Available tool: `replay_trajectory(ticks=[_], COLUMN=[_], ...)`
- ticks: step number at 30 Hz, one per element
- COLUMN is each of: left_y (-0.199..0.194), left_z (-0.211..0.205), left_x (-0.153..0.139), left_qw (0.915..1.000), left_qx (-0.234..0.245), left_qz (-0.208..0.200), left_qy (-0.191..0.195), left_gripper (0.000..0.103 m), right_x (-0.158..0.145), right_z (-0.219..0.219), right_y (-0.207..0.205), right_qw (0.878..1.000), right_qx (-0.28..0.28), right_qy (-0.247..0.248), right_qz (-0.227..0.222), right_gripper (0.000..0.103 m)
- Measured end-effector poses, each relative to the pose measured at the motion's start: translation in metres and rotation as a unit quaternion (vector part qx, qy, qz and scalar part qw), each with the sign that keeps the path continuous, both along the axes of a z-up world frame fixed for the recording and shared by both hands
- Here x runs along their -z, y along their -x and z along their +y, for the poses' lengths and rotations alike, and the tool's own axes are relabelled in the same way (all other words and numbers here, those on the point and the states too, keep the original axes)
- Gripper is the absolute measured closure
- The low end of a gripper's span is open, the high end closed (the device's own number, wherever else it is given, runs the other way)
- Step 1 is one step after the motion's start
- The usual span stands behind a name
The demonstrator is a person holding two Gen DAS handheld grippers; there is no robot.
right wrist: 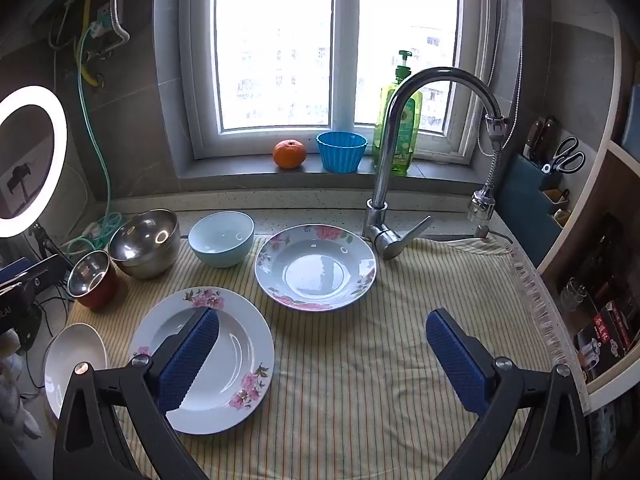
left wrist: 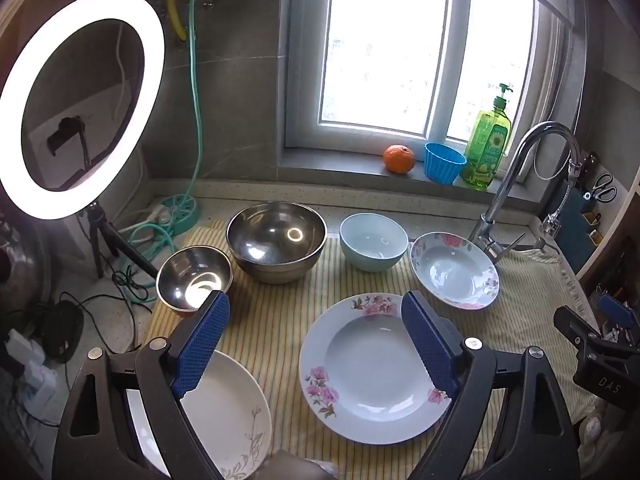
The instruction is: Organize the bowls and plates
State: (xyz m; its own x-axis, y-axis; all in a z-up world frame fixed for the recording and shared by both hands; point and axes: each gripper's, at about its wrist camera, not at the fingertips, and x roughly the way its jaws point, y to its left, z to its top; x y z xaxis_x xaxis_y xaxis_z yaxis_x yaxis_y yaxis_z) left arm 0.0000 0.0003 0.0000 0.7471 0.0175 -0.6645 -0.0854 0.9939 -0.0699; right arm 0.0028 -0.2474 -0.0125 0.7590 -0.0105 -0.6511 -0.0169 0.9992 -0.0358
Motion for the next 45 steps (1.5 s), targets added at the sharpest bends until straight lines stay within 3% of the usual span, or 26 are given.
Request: replay_trajectory(ticks=[4,45], left_y=[-0.0017,-0.0016], left_z=[0.0041,0.0002], left_x=[0.0022,-0.0038], left_qw=[0.9999,1.0000], left_qx=[-0.001,0.003], left_qz=[0.003,-0.008], left_qy=[0.013,0.002], left_gripper=[0.015,0.015], right_x=[-0.0002,-0.0051], right_z=[0.0008,0.0055], right_y=[0.0002,-0.0061], right_qw=[1.000,1.000], right_qx=[0.001,0.003], right_qy=[-0.002,-0.020], right_qz=[-0.003,-0.003], right_gripper=[0.000,0.000])
